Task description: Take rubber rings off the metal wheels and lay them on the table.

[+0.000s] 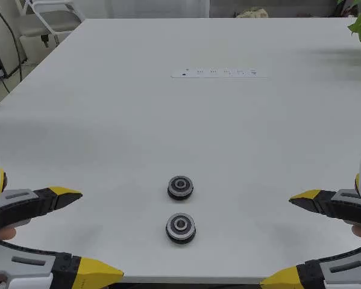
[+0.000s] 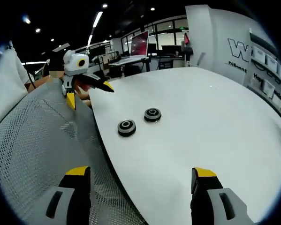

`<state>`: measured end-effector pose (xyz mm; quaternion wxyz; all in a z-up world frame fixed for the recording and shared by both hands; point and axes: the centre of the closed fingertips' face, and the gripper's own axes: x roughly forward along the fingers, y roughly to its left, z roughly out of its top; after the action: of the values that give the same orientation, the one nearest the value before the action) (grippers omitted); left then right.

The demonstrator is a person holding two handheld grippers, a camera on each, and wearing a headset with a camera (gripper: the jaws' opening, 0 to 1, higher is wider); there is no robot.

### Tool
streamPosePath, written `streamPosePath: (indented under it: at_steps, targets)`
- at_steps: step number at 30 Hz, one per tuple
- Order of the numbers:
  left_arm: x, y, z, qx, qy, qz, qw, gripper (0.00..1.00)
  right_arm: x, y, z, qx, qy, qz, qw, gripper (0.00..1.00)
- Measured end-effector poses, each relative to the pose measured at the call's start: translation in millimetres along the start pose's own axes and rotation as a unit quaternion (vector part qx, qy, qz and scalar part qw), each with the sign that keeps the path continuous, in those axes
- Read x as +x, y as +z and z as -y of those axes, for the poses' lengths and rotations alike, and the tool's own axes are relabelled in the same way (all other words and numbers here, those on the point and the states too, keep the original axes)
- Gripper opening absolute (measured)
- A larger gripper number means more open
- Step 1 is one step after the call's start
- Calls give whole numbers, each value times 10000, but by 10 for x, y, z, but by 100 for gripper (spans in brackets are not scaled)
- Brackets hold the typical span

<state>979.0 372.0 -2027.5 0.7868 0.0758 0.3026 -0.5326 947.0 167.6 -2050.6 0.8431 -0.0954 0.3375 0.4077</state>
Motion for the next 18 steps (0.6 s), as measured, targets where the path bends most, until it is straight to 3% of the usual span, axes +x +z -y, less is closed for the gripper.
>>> streamPosePath:
  at_steps: [18]
  targets:
    - [-3, -28, 11, 11, -32, -57, 10000, 92, 1, -53, -4, 70, -21, -128, 9999, 84]
